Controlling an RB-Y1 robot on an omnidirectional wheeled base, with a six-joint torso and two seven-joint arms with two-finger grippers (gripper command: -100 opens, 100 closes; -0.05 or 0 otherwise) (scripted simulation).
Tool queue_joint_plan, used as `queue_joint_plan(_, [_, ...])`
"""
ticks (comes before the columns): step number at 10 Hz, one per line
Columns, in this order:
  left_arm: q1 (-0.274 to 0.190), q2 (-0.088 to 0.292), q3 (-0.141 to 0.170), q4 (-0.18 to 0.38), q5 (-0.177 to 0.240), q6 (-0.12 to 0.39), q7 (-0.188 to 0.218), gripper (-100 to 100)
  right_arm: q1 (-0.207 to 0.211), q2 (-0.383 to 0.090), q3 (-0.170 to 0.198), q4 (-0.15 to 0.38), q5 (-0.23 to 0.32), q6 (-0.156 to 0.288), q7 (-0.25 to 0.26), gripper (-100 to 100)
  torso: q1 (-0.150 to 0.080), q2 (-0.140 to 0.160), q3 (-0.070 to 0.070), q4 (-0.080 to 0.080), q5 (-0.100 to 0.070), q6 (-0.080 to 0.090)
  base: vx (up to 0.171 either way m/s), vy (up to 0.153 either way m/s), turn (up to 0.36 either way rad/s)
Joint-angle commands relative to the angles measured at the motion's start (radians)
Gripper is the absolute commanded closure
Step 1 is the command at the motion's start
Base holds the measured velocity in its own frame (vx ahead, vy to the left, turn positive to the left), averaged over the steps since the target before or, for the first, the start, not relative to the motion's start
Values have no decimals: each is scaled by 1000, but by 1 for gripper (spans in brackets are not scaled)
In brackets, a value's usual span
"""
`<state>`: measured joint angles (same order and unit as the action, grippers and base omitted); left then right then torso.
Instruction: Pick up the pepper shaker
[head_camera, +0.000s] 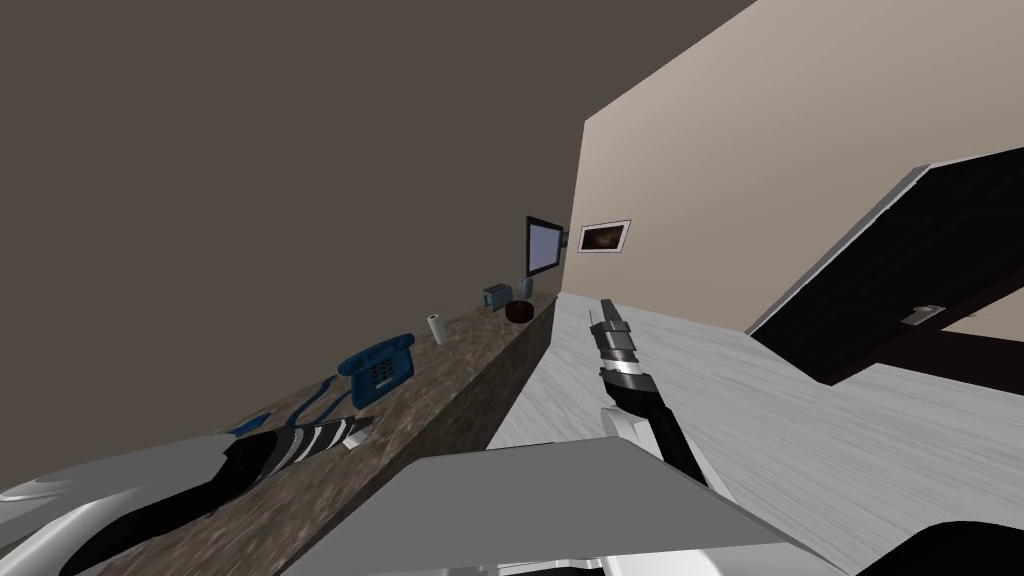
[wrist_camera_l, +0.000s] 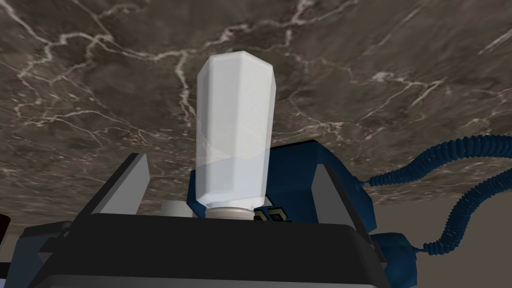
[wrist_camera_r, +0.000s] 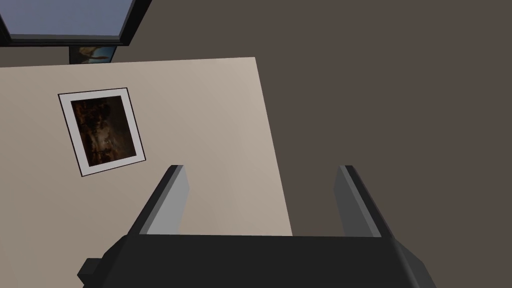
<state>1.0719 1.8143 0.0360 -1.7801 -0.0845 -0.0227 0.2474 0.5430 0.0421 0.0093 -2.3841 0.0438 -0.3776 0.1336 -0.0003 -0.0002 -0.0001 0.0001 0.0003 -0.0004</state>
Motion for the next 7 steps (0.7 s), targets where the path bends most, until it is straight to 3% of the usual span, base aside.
queue_joint_plan(1, [37, -17, 31, -5, -6, 3, -8, -100, 0, 0, 0, 0, 0, 0, 0, 0, 0, 0, 0, 0, 0, 0, 18, 3, -47])
queue_joint_plan(2, [37, -17, 31, -5, -6, 3, -8, -100, 0, 0, 0, 0, 0, 0, 0, 0, 0, 0, 0, 0, 0, 0, 9, 1, 9])
queue_joint_plan(4, [32, -73, 10, 2, -22, 6, -29, -100, 0, 0, 0, 0, 0, 0, 0, 0, 0, 0, 0, 0, 0, 0, 29, 1, -101])
queue_joint_plan(5, [12, -60, -4, 5, -19, 2, -23, -100, 0, 0, 0, 0, 0, 0, 0, 0, 0, -1, -1, 0, 0, 0, 17, 5, -12])
queue_joint_plan(6, [8, -62, -10, 6, -19, 2, -26, 100, 0, 0, 0, 0, 0, 0, 0, 0, 1, -1, -1, -1, 1, 1, 0, 0, 0])
queue_joint_plan(7, [8, -62, -9, 6, -19, 2, -25, 100, 0, 0, 0, 0, 0, 0, 0, 0, 1, -1, -1, 0, 1, 1, 0, 0, 0])
